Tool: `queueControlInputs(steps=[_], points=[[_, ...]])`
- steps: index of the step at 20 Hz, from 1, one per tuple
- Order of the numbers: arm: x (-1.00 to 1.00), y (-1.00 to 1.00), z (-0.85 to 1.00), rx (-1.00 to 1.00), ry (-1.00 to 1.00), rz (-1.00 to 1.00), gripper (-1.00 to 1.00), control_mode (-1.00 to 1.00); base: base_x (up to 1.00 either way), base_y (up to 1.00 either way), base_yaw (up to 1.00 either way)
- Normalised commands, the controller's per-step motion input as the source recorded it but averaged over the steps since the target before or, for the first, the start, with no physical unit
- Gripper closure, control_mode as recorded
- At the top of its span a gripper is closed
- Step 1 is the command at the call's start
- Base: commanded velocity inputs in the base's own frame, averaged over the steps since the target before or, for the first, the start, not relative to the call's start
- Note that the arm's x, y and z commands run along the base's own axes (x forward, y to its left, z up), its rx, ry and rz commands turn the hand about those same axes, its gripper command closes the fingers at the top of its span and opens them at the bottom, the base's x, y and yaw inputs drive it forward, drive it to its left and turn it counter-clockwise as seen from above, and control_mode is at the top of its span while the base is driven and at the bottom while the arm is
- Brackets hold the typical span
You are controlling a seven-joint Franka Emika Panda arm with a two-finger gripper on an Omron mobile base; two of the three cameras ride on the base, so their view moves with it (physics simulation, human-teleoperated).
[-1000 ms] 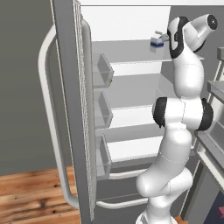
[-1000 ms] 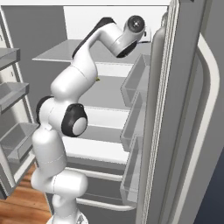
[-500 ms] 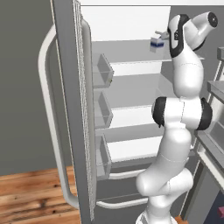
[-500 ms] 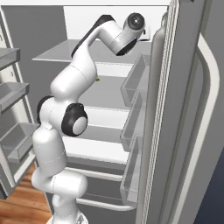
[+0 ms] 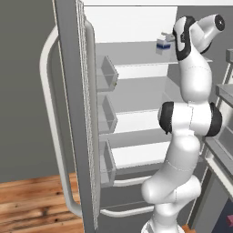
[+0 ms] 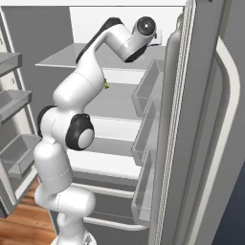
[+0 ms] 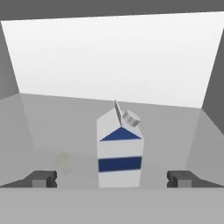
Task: Take out the milk from the fridge and place it on the tray on the counter. Then take the sugar cube near the tray and place it in the tray.
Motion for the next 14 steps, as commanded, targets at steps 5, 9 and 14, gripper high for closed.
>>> queueControlInputs(steps=[5, 9, 14], points=[[0.00, 0.03, -0.18, 0.00, 0.00, 0.00, -1.00, -1.00, 0.00, 0.00, 0.00], [0.00, 0.04, 0.00, 0.00, -0.02, 0.00, -1.00, -1.00, 0.00, 0.00, 0.00], [0.03, 0.09, 0.00, 0.00, -0.03, 0.00, -1.00, -1.00, 0.00, 0.00, 0.00]])
